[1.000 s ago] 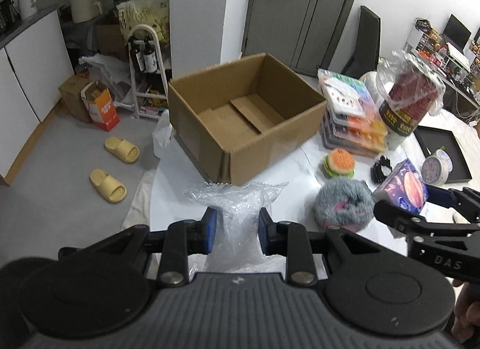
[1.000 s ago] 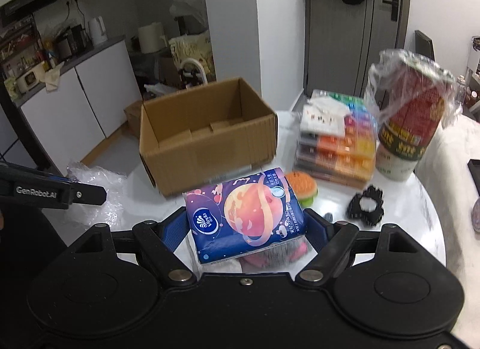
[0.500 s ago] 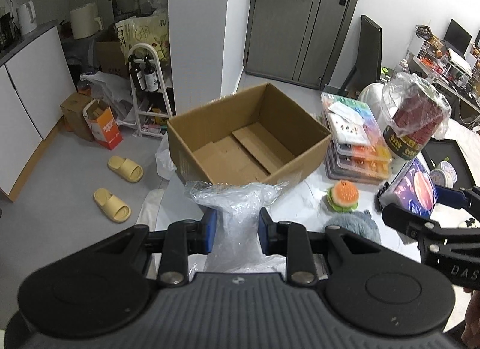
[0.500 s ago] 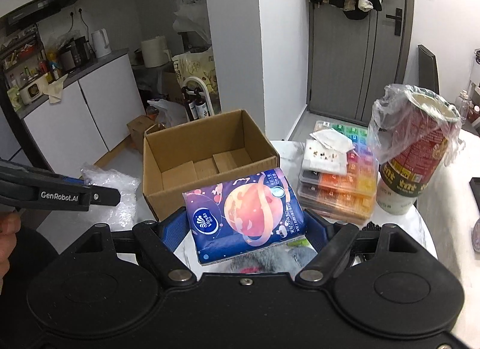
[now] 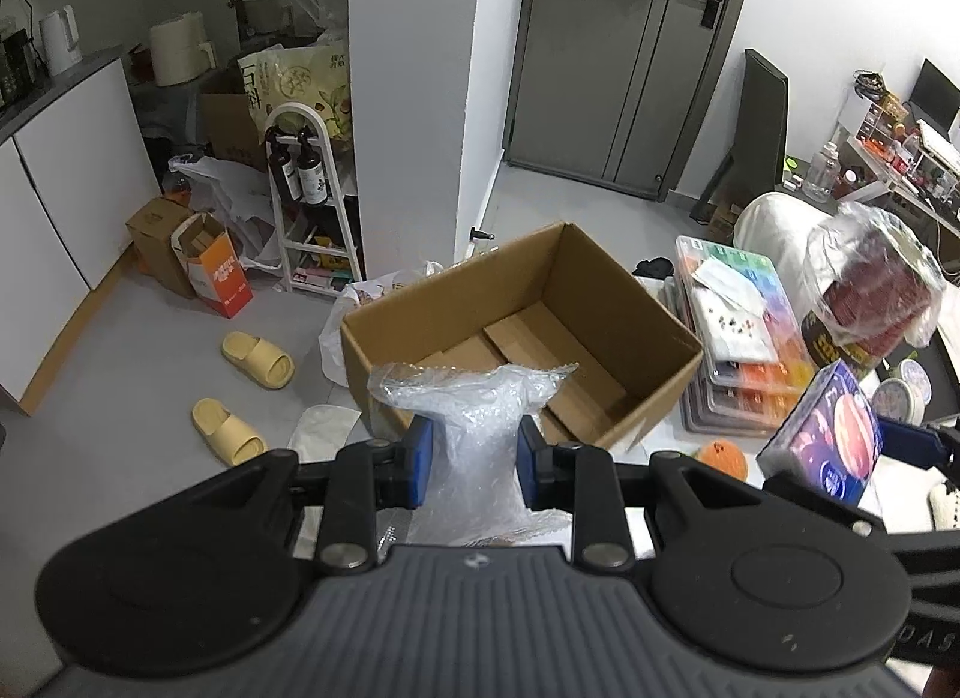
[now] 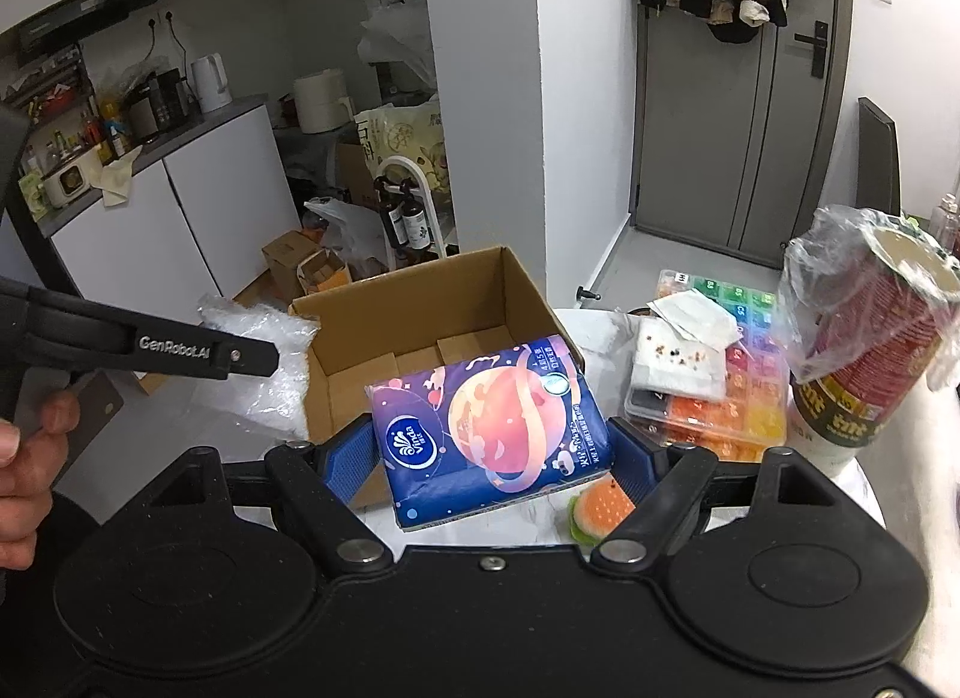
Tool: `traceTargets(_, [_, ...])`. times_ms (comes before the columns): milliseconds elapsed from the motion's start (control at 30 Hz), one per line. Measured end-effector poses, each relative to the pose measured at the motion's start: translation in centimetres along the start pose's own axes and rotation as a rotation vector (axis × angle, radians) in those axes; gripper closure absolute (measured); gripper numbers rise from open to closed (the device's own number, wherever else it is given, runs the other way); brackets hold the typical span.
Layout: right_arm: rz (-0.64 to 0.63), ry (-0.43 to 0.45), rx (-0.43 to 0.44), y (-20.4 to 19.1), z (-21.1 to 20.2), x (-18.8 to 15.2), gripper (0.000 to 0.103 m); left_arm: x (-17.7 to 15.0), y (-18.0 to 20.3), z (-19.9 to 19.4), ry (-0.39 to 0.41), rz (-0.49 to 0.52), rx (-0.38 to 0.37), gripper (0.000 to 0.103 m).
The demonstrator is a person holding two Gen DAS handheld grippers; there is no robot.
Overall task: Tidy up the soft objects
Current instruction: 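Carry the bag into the cardboard box and open the left tool while the right tool carries the tissue pack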
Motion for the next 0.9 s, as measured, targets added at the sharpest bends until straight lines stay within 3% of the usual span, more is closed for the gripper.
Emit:
traceTargets(633, [-0.007,-0.043,-0.041,0.7,2.8,1.3,0.024,2.2,1.9,5.1,-0.042,-0.031,-0.051,0.075])
traceTargets(900, [-0.015,-0.048,-0.033,0.4,3.5,1.8,0.024,2.1,1.8,5.1,-0.031,-0.037,-0.046,0.058])
Point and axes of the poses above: each gripper's, at about its wrist camera, not at the fingertips, and z roughly the way its jaws point, y to its right, x to its top, the point moved 6 cm from there along z, roughly the way its jaws point, and after that the axes turned 13 degrees about x, right-handed, at the moved point
